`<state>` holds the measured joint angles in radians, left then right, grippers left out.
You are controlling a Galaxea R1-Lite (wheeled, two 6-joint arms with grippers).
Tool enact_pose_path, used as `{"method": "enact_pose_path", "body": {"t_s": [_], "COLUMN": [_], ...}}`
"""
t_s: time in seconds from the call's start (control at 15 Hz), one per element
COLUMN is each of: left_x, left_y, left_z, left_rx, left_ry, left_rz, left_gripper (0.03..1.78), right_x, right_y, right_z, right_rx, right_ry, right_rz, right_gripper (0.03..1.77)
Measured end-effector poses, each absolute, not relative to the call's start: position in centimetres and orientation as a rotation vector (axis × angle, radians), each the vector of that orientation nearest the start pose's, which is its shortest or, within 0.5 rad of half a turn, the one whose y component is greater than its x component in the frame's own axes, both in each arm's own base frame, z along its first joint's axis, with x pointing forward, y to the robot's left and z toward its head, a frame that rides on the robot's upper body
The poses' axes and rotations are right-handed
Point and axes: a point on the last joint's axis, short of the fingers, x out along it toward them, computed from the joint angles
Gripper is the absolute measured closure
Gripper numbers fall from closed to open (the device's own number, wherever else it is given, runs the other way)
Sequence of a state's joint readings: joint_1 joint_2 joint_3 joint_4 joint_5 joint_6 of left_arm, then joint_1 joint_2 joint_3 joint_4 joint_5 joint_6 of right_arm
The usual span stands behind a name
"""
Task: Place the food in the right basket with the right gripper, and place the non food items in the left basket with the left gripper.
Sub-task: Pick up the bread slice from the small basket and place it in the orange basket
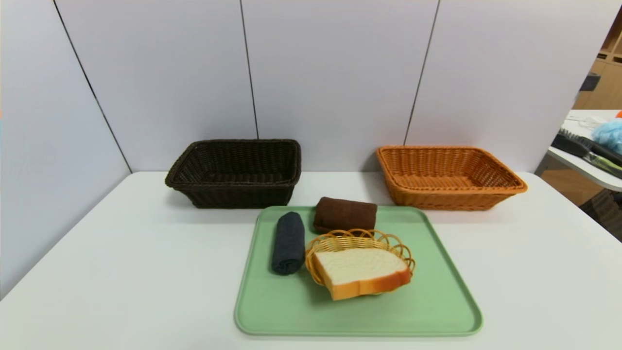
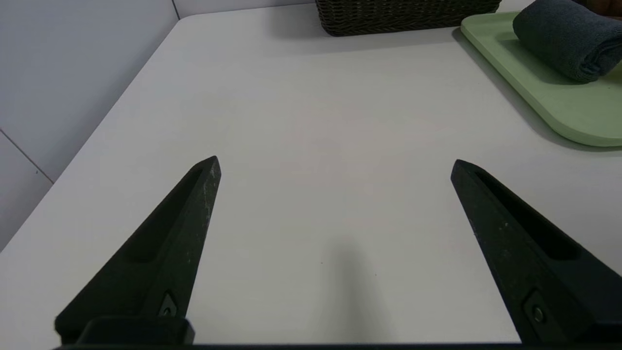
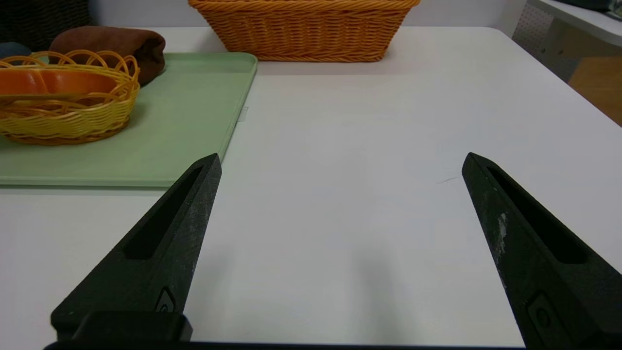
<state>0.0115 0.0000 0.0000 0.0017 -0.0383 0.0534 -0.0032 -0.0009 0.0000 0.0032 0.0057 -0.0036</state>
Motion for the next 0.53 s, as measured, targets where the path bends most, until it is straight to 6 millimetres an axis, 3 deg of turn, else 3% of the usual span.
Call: {"method": "enact_pose_path", "body": {"t_s": [0.53], "left_x": [-2.28], "left_y": [-0.11], "left_z": [7.55], "left_rx": [0.054], "left_ry": [-0.001], "left_rz": [-0.025], "left_gripper": [0.12], "right_x": [-2.29], "right_y": [0.02], "right_z": [7.49], "right_rx": [-0.004], "right_ry": [0.005], "right_rz": [0.002], "right_gripper": [0.09]}}
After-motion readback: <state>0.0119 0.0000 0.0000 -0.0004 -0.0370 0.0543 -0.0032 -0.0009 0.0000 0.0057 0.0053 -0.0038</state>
